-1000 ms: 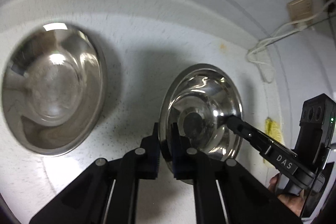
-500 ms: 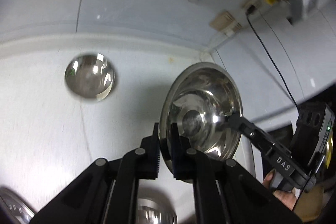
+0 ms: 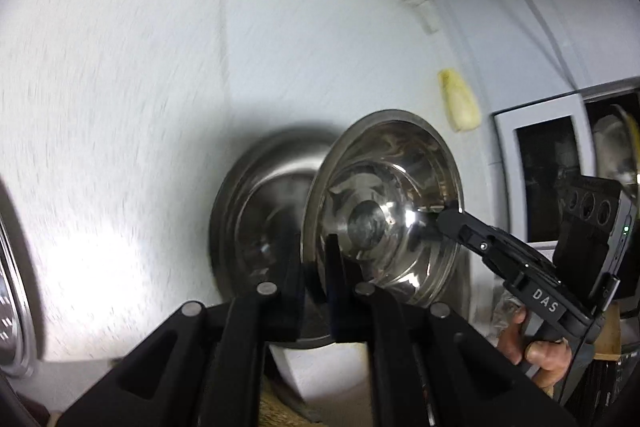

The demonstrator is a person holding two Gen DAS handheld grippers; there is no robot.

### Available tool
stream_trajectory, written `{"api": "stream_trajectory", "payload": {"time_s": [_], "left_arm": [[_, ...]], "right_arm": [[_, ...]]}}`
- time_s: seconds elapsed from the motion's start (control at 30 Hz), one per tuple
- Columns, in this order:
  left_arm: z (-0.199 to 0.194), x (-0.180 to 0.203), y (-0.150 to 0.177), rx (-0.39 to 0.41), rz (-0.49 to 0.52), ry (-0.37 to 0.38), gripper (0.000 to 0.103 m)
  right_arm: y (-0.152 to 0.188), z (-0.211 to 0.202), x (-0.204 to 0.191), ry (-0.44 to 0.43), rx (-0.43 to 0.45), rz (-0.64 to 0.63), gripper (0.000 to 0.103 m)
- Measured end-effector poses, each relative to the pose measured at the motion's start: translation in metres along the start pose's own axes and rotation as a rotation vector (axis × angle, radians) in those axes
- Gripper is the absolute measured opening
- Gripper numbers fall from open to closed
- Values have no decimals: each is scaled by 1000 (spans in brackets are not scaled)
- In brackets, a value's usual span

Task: Organize plates and bowls
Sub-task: 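Lift the small bowl with the left tool while the right tool closes on its rim, then lower the small bowl into the large bowl with both tools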

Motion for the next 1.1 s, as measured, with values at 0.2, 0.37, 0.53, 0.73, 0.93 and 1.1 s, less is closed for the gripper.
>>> {"api": "stream_trajectory", "payload": {"time_s": [0.2, 0.37, 0.53, 0.73, 0.93, 1.1], "left_arm": [[35, -20, 11, -45, -54, -34, 8], [48, -24, 13, -34, -63, -54, 8], [57, -22, 8, -24, -77, -63, 8], [60, -19, 1, -5, -82, -68, 8], [63, -18, -2, -1, -75, -74, 8], [66, -14, -5, 4, -69, -85, 8]], "right_arm": [[16, 37, 15, 0, -74, 29, 7], [17, 43, 18, 9, -86, 24, 7], [17, 45, 20, 1, -86, 24, 7], [14, 49, 21, -8, -88, 25, 7], [13, 53, 24, -16, -93, 36, 7], [13, 52, 29, -22, -98, 44, 7]]}}
Point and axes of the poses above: each gripper's, at about its wrist camera, not at the fingertips, and z roughly the way its jaws point, x to its right, y to its underside, the point moved 3 cm from there along z, roughly the way its jaws point, and after that the axes turned 9 degrees about -x, right-handed, at the moved point
